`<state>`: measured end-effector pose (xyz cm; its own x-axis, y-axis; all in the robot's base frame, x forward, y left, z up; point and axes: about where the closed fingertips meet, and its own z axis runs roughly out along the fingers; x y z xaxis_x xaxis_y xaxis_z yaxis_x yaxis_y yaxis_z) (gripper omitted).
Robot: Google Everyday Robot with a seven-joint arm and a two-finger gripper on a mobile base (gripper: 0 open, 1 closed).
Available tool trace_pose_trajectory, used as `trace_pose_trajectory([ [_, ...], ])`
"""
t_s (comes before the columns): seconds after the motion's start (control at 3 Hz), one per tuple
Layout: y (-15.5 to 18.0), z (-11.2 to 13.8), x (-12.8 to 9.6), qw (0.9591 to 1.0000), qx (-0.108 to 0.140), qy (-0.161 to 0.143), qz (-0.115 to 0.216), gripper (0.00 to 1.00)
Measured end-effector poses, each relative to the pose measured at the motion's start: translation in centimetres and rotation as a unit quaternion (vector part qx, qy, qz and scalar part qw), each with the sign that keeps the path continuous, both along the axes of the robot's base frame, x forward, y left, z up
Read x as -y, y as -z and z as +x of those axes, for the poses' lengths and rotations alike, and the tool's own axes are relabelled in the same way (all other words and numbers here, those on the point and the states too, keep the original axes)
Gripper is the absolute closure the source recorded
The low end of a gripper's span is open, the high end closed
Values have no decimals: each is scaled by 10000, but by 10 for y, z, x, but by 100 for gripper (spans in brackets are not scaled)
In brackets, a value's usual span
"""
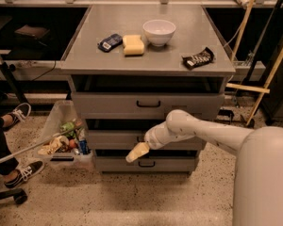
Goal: Open middle drawer
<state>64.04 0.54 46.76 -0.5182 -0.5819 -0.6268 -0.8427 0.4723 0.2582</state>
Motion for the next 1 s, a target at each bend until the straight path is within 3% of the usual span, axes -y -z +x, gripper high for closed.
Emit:
trace_pose_trajectory([
  [0.33, 6, -16, -17, 9965, 547, -177, -609, 0],
  [0.67, 27, -36, -20, 9949, 634, -221, -758, 0],
  [1.0, 31, -32, -23, 9949, 633, -216, -759, 0],
])
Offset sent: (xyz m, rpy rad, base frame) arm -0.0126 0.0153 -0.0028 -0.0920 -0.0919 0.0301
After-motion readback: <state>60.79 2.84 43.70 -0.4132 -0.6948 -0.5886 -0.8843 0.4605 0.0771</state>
